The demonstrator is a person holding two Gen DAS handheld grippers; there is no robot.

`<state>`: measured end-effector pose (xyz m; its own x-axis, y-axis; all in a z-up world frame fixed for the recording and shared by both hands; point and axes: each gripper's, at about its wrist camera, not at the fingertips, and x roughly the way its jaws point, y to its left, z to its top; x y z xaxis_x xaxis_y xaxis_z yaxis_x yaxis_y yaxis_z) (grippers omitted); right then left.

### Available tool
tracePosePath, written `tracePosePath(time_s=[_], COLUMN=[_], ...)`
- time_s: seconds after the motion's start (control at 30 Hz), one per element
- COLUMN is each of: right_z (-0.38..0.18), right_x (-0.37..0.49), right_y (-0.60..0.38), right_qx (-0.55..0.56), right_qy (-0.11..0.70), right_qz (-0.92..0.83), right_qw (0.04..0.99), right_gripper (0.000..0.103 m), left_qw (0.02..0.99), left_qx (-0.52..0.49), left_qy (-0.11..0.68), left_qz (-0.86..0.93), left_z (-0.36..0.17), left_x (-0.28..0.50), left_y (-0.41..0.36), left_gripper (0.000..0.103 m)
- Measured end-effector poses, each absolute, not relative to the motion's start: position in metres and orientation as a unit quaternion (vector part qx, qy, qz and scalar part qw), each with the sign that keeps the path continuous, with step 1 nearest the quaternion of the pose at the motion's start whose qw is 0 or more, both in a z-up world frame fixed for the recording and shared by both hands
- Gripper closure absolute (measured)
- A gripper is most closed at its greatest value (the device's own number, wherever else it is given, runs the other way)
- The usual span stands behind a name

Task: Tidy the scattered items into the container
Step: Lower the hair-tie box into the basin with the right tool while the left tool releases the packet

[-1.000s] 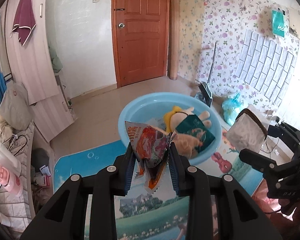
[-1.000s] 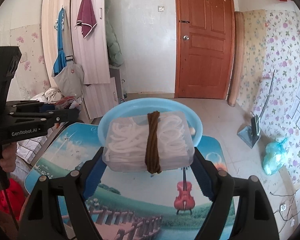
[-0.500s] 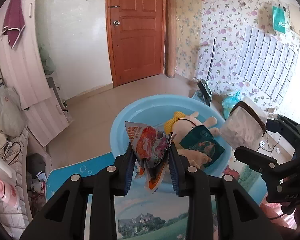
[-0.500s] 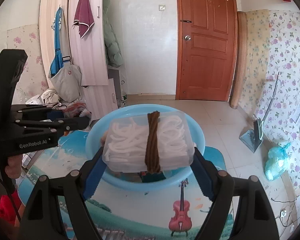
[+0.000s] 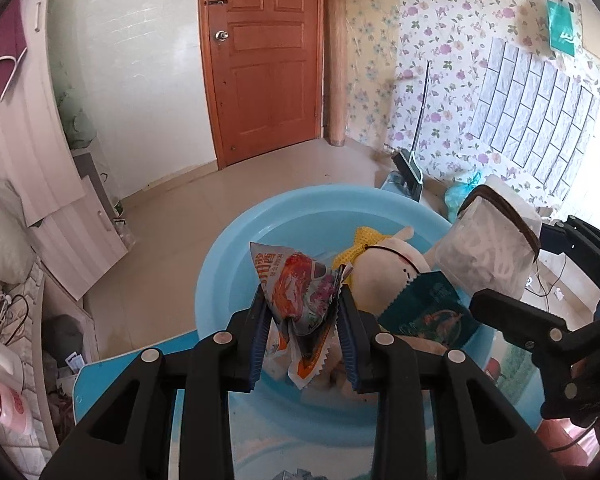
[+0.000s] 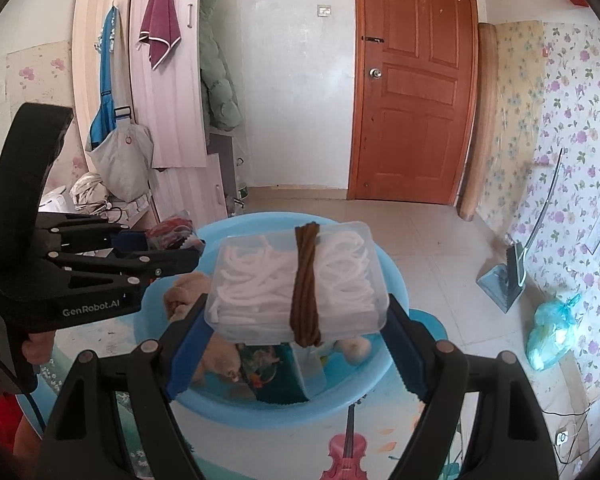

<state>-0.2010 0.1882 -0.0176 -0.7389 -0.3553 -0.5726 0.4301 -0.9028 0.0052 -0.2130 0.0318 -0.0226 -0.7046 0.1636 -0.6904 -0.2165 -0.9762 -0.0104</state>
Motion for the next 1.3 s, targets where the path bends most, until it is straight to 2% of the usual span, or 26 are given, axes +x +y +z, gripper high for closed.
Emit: tracePosePath(time_s=[0.57, 0.6, 0.67, 0.77, 0.87, 1.1, 1.3], right_z=[-0.028, -0.027, -0.028, -0.028, -0.028, -0.023, -0.020], right_x=[-0.229, -0.231, -0.232, -0.233, -0.234, -0.235, -0.235], right_y=[0.179, 0.179, 0.178, 0.175, 0.173, 0.165, 0.160], right_qx=[0.303, 0.303, 0.303, 0.304, 0.307, 0.307, 0.311], right_qy=[0.061, 0.059, 0.058, 0.059, 0.060, 0.051, 0.051], right_qz=[-0.925, -0.925, -0.926, -0.926, -0.924, -0.924, -0.925], right_qw=[0.220, 0.220, 0.219, 0.218, 0.220, 0.224, 0.214], right_gripper=[0.021, 0.021, 0.021, 0.022, 0.022, 0.021, 0.021], left_qw=[0.132, 0.134, 0.138, 0.144, 0.148, 0.143, 0.123], left_qx=[-0.388, -0.384, -0.374, -0.353, -0.347, -0.352, -0.342], left_qy=[0.032, 0.033, 0.034, 0.037, 0.038, 0.015, 0.015], left_qz=[0.911, 0.913, 0.916, 0.924, 0.925, 0.925, 0.931], left_z=[-0.043, -0.043, -0.040, -0.035, -0.033, -0.032, -0.030], left_x=[-0.241, -0.241, -0.239, -0.233, -0.230, -0.225, -0.219], left_y=[0.032, 0.033, 0.032, 0.031, 0.030, 0.015, 0.003], left_gripper=[0.067, 0.065, 0.046, 0.035, 0.031, 0.030, 0.019])
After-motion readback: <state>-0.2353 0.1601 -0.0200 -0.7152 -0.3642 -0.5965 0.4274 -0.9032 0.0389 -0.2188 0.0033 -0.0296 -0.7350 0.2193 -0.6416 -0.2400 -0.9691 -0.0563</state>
